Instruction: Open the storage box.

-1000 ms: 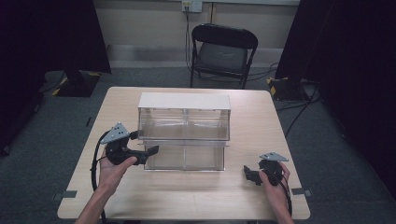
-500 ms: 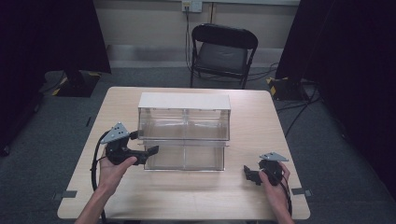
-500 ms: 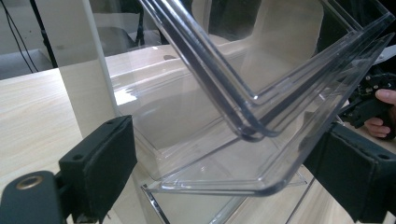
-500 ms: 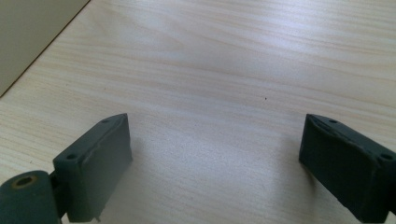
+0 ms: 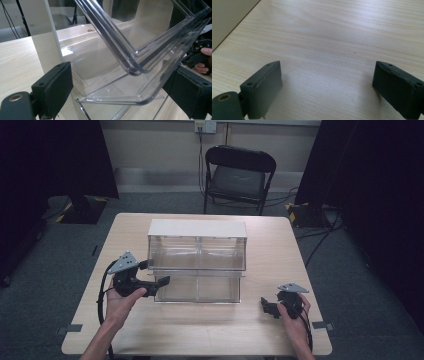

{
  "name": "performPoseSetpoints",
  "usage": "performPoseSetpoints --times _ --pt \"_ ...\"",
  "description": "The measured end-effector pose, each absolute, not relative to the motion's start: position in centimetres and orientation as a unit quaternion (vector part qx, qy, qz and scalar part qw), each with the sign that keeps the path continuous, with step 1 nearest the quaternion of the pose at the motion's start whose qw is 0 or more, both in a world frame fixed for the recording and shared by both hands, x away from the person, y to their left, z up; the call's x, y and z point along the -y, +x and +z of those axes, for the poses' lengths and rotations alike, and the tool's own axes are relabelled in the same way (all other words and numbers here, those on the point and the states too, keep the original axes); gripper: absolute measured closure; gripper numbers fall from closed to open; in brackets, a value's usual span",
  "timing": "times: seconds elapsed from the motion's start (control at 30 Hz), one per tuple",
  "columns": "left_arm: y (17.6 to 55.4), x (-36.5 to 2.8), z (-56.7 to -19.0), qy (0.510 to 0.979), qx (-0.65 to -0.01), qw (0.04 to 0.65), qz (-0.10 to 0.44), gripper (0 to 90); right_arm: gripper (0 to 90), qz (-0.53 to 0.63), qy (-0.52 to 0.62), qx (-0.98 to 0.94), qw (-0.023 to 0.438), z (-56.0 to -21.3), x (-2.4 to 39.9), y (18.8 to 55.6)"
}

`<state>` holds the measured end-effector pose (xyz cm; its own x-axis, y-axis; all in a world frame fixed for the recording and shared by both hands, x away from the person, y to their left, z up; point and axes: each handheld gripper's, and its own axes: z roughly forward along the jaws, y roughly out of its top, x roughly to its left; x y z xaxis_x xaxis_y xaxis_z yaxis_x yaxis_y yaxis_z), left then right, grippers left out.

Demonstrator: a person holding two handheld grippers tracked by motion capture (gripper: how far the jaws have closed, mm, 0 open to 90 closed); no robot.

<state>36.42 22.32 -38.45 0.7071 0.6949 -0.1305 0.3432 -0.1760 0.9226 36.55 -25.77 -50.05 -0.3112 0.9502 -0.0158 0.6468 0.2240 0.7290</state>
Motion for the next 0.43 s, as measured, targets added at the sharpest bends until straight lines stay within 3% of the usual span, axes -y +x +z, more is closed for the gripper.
performPoseSetpoints --times 0.43 --pt "36.4 -22.41 -38.59 0.751 -0.344 0.54 0.163 10.5 8.2 0.317 0.537 -0.744 0.24 -50.05 25.76 36.55"
